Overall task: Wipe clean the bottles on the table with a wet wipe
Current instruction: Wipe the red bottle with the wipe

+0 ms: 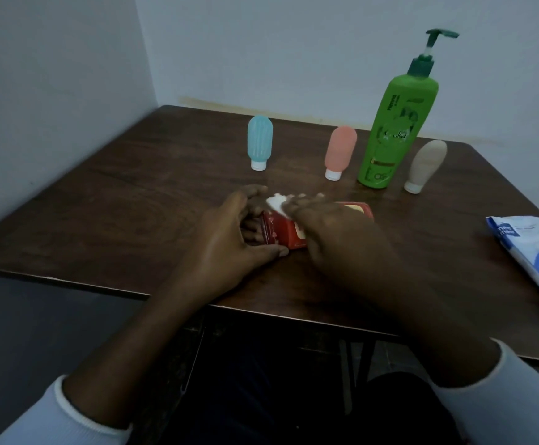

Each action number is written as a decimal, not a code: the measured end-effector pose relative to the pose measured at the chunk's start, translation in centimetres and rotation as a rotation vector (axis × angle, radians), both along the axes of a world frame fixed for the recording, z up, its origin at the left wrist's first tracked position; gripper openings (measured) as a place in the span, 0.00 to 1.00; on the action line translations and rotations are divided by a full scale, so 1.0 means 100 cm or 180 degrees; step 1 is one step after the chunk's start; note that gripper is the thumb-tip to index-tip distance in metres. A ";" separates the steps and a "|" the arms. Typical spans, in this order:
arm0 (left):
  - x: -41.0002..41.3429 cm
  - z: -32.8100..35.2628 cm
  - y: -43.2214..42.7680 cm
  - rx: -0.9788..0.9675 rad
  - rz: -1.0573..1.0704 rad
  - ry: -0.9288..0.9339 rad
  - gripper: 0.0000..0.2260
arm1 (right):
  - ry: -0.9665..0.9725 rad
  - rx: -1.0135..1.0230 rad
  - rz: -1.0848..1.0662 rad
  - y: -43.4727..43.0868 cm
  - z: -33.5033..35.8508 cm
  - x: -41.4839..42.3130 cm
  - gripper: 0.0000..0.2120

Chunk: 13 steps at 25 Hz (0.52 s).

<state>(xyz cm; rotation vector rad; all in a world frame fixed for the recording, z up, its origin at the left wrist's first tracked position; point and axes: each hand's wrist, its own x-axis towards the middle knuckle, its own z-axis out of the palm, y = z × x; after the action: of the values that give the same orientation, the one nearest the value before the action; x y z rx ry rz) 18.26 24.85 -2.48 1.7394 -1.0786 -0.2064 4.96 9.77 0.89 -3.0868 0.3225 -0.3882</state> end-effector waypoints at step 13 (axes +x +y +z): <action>-0.001 -0.002 -0.001 -0.0044 0.0053 -0.0315 0.40 | 0.0059 0.0088 -0.0146 0.040 0.012 0.025 0.30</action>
<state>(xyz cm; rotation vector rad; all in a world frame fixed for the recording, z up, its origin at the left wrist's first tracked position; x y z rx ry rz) 18.16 24.77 -2.67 1.7609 -1.1338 -0.1030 7.44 13.74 2.07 -3.0624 0.3964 -0.3534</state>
